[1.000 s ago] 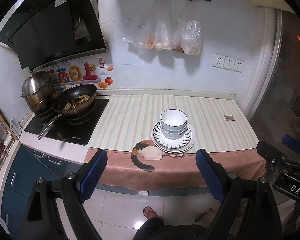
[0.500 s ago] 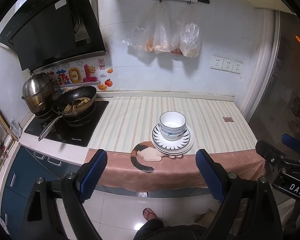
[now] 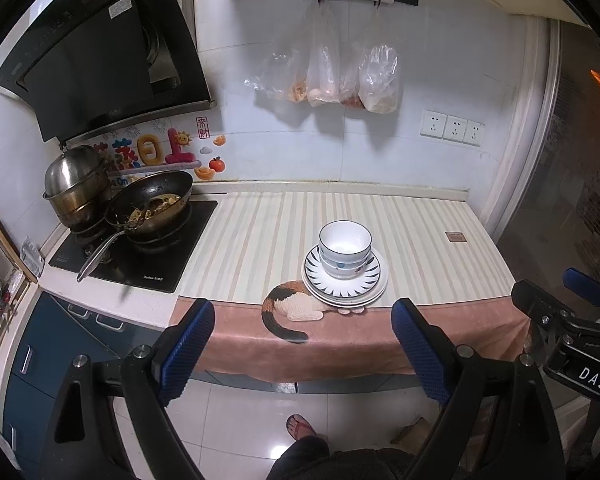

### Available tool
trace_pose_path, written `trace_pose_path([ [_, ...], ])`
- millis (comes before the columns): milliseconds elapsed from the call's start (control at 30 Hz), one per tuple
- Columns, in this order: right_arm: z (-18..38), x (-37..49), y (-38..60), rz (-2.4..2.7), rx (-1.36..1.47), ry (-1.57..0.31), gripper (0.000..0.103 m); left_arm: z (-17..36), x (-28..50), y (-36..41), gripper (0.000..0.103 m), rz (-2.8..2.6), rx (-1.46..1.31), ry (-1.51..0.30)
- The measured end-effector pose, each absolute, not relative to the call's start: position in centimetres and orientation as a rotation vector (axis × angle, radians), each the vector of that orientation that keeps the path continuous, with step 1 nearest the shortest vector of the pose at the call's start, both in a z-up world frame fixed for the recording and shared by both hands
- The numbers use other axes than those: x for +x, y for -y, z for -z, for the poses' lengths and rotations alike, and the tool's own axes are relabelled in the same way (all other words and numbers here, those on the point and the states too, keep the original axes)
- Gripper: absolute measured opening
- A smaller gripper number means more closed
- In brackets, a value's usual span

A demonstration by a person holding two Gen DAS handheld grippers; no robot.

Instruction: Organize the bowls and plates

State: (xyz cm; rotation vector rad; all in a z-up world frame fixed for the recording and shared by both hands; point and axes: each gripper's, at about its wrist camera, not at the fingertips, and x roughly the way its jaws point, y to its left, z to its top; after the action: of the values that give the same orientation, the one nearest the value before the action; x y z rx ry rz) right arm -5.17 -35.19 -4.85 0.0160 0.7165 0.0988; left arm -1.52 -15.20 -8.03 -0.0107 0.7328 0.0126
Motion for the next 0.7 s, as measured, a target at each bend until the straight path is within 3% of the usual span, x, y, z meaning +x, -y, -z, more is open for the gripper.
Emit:
trace_pose_path([
  [700, 5.72, -5.36, 34.21, -0.096, 0.009, -0.737, 0.098, 8.52, -1.72, 14.95, 0.091, -0.013, -0.012, -0.737],
])
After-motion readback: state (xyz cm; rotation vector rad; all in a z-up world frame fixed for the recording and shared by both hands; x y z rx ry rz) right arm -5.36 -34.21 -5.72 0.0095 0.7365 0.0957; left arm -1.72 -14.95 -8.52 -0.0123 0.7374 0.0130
